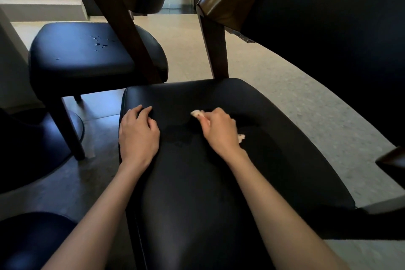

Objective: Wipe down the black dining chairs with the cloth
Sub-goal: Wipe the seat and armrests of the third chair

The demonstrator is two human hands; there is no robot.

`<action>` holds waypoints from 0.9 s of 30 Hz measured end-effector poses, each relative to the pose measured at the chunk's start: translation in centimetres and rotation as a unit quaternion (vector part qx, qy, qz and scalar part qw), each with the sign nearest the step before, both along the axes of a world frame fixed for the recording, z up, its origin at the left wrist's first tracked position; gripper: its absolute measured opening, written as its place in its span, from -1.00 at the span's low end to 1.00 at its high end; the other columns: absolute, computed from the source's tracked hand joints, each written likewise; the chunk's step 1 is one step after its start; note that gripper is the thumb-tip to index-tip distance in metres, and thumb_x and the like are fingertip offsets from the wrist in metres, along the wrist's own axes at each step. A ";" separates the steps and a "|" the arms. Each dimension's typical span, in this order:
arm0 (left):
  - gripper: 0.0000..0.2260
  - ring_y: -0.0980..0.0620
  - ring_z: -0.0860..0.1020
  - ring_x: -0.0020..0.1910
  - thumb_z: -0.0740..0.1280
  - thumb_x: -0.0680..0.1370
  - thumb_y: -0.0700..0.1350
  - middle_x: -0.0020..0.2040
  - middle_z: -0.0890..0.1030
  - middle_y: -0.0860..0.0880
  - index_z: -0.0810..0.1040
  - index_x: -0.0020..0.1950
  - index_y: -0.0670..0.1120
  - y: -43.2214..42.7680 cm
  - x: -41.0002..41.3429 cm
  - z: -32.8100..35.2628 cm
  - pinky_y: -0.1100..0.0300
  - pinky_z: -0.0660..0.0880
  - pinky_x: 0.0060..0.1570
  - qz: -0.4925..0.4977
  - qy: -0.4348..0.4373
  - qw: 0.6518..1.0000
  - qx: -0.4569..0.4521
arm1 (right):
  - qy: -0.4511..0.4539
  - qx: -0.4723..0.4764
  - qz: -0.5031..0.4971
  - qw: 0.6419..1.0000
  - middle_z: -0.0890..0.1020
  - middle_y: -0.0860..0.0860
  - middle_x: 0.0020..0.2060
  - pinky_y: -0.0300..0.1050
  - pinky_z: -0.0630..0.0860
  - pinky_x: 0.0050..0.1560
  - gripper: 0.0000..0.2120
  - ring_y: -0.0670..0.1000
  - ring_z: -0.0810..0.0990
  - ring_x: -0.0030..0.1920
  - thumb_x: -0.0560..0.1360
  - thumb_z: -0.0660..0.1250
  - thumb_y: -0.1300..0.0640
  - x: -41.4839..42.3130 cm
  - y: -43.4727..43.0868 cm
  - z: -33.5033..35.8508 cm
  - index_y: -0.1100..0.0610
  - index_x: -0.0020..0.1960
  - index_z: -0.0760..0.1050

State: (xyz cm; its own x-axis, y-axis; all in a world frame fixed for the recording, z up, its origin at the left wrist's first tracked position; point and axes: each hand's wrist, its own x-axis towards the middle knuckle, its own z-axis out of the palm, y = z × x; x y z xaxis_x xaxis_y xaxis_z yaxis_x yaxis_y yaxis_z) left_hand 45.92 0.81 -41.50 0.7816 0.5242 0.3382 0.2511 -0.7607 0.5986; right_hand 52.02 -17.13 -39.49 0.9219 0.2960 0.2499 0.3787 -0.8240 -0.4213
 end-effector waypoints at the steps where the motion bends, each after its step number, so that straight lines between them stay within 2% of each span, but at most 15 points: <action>1: -0.65 -0.06 0.33 0.39 0.14 0.61 -0.13 0.38 0.43 -0.08 0.48 0.37 -0.09 0.0 0.0 0.0 -0.01 0.28 0.40 0.000 0.001 1.000 0.000 | 0.021 0.027 0.025 0.999 0.52 0.02 -0.07 -0.12 0.34 -0.12 -0.70 -0.03 0.51 -0.15 0.62 0.19 -0.06 -0.2 0.0 0.3 0.06 0.18 0.61; 3: -0.65 -0.06 0.33 0.39 0.14 0.62 -0.13 0.38 0.43 -0.08 0.48 0.37 -0.09 0.0 -0.1 0.1 -0.01 0.27 0.40 0.000 0.001 1.000 -0.002 | 0.031 0.096 0.030 0.994 0.53 -0.02 -0.20 -0.12 0.41 -0.17 -0.66 -0.08 0.51 -0.25 0.57 0.24 -0.19 0.3 -1.4 1.3 0.00 0.05 0.66; 5: -0.65 -0.05 0.32 0.39 0.14 0.62 -0.13 0.38 0.43 -0.08 0.48 0.38 -0.09 -0.1 -0.1 0.2 -0.01 0.26 0.41 0.000 0.002 1.000 -0.004 | -0.033 0.120 -0.064 0.990 0.54 0.01 -0.16 -0.08 0.47 -0.13 -0.60 -0.04 0.52 -0.19 0.53 0.23 -0.29 2.0 -4.1 2.1 -0.05 0.07 0.66; 7: -0.66 -0.06 0.32 0.39 0.15 0.62 -0.13 0.38 0.43 -0.08 0.48 0.38 -0.09 -0.1 -0.2 0.2 -0.01 0.26 0.41 0.002 0.000 1.000 -0.003 | -0.085 0.045 -0.161 0.982 0.52 0.03 0.03 -0.01 0.45 0.03 -0.63 0.05 0.50 0.03 0.57 0.19 -0.23 4.1 -7.1 1.5 -0.08 0.23 0.58; 9: -0.65 -0.05 0.32 0.40 0.15 0.62 -0.13 0.39 0.43 -0.07 0.48 0.38 -0.08 0.0 -0.1 0.2 -0.01 0.26 0.41 0.003 -0.001 1.000 -0.003 | -0.035 -0.034 -0.193 0.980 0.44 0.08 0.25 0.03 0.32 0.22 -0.59 0.13 0.38 0.22 0.60 0.13 -0.18 5.9 -9.4 -0.3 -0.08 0.37 0.46; 11: -0.65 -0.05 0.32 0.40 0.15 0.62 -0.13 0.39 0.42 -0.07 0.47 0.38 -0.08 0.0 -0.1 0.1 -0.01 0.26 0.41 0.003 0.000 1.000 -0.002 | 0.020 -0.061 -0.204 0.977 0.36 0.11 0.34 0.05 0.26 0.30 -0.55 0.16 0.31 0.30 0.61 0.08 -0.18 7.2 -10.4 -2.0 -0.03 0.42 0.40; 13: -0.65 -0.06 0.32 0.39 0.15 0.61 -0.13 0.39 0.43 -0.07 0.48 0.38 -0.08 0.0 0.1 0.0 -0.02 0.26 0.41 0.003 -0.002 1.000 -0.001 | 0.015 -0.073 -0.191 0.979 0.37 0.15 0.31 0.05 0.33 0.23 -0.57 0.18 0.39 0.25 0.63 0.08 -0.14 7.5 -10.0 -2.1 0.02 0.39 0.43; 16: -0.65 -0.07 0.34 0.39 0.15 0.60 -0.13 0.38 0.44 -0.08 0.49 0.36 -0.09 0.0 0.2 -0.2 -0.02 0.27 0.41 0.003 -0.005 1.000 0.000 | 0.009 -0.079 -0.169 0.982 0.46 0.20 0.19 0.05 0.44 0.03 -0.62 0.25 0.53 0.09 0.66 0.08 -0.04 5.6 -7.6 -1.1 0.15 0.28 0.50; 18: -0.65 -0.07 0.34 0.39 0.16 0.60 -0.14 0.38 0.44 -0.09 0.50 0.36 -0.10 0.1 0.2 -0.2 -0.02 0.26 0.41 0.002 -0.006 1.000 -0.001 | 0.003 -0.086 -0.129 0.988 0.51 0.20 0.12 0.09 0.45 0.00 -0.63 0.29 0.56 0.05 0.66 0.08 -0.04 3.1 -5.7 -1.1 0.17 0.23 0.52; 21: -0.65 -0.08 0.34 0.39 0.15 0.60 -0.14 0.38 0.44 -0.09 0.49 0.36 -0.09 0.0 0.1 -0.1 -0.02 0.26 0.41 0.000 -0.004 1.000 -0.005 | -0.013 -0.093 -0.022 0.995 0.55 0.13 0.09 0.08 0.49 -0.01 -0.64 0.24 0.58 0.02 0.66 0.06 -0.06 -2.0 -3.2 -0.8 0.03 0.30 0.49; 24: -0.65 -0.09 0.34 0.39 0.15 0.60 -0.14 0.38 0.44 -0.10 0.50 0.36 -0.10 0.0 0.0 0.2 -0.02 0.26 0.41 -0.002 -0.004 1.000 -0.006 | 0.017 -0.053 0.100 0.993 0.53 -0.01 0.00 0.02 0.51 -0.05 -0.67 0.10 0.58 -0.02 0.65 0.09 -0.08 -6.0 -3.1 0.4 -0.11 0.35 0.46; 26: -0.65 -0.10 0.34 0.39 0.16 0.60 -0.14 0.38 0.44 -0.10 0.50 0.36 -0.10 0.0 -0.1 0.2 -0.01 0.25 0.41 -0.005 -0.002 1.000 -0.007 | 0.045 -0.005 0.127 0.991 0.53 -0.08 -0.04 -0.06 0.47 -0.08 -0.71 -0.01 0.55 -0.02 0.62 0.13 -0.11 -6.1 -4.2 1.0 -0.18 0.27 0.51; 27: -0.65 -0.10 0.33 0.39 0.16 0.60 -0.13 0.39 0.43 -0.11 0.49 0.37 -0.10 0.0 -0.2 0.2 -0.01 0.25 0.41 -0.009 0.001 1.000 -0.007 | 0.022 0.026 0.097 0.995 0.57 -0.10 0.01 -0.08 0.48 -0.05 -0.69 -0.04 0.55 0.01 0.61 0.11 -0.14 -5.1 -4.9 1.0 -0.19 0.26 0.52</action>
